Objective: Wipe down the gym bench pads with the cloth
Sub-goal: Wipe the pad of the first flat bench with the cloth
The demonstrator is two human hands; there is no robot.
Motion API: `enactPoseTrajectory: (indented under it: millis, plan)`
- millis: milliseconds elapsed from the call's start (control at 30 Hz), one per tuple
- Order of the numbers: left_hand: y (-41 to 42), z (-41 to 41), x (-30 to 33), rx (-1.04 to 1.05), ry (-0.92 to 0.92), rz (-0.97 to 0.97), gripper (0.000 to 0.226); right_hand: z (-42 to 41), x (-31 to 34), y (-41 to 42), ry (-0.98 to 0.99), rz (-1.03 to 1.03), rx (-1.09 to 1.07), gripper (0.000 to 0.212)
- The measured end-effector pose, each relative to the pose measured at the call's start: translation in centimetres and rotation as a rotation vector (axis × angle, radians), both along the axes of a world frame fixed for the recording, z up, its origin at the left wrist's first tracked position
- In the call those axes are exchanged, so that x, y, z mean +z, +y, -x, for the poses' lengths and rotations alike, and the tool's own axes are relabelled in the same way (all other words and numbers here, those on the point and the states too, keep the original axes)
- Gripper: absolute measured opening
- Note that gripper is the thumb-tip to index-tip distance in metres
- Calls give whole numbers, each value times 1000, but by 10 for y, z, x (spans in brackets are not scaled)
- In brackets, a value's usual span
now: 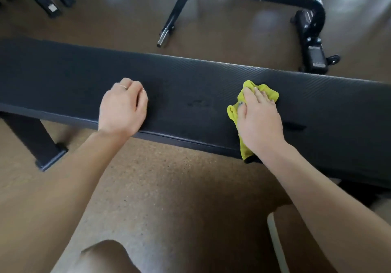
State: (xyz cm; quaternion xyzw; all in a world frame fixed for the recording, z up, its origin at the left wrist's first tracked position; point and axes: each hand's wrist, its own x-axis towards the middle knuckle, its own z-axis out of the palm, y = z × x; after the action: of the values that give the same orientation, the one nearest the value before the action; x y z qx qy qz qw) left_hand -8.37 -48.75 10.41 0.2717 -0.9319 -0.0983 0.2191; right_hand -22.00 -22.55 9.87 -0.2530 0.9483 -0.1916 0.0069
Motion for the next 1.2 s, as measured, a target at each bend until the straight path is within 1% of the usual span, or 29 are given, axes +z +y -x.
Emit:
enactPoseTrajectory:
  millis: [67,133,233,300,400,467,533,633,733,800,900,1000,1067,1100,1200]
  plan:
    - [-22,-3,-5,-2,-3,-39,32,-26,0,-34,-6,1,-16,49]
    - [-26,-3,-10,-24,-3,-49,29,-53,1,-77,6,10,-14,50]
    - [-29,-6,-13,-19,7,-97,31,-89,-1,-140,34,14,-2,52]
    - [-33,-7,-14,-28,0,-117,34,-100,-4,-161,65,52,6,49]
    - [-35,-10,-13,-70,-26,-104,40,-101,-7,-153,138,117,23,42]
    - [-34,-11,-11,-83,-49,-116,42,-95,-7,-127,166,90,-12,40]
    - [-34,-10,-10,-85,-67,-131,45,-81,-3,-91,141,74,-126,40]
    - [-32,-11,-9,-81,-60,-137,51,-57,9,-42,43,92,-339,44]
    - [-30,-8,-11,-56,-53,-129,46,-45,7,-50,-1,114,-442,45]
    - [-30,-7,-13,-42,-48,-121,40,-54,3,-82,18,111,-379,45]
    - [-30,-7,-14,-35,-7,-118,35,-79,-3,-151,71,114,-135,45]
    - [-31,-9,-14,-52,18,-104,29,-91,0,-194,27,162,45,43]
    - [-32,-9,-13,-66,16,-87,27,-81,4,-181,-7,202,128,41]
    - [-32,-10,-13,-67,14,-85,27,-71,5,-164,-17,221,136,40]
    - [-30,-9,-12,-52,17,-74,32,-12,9,-97,-13,218,-37,38]
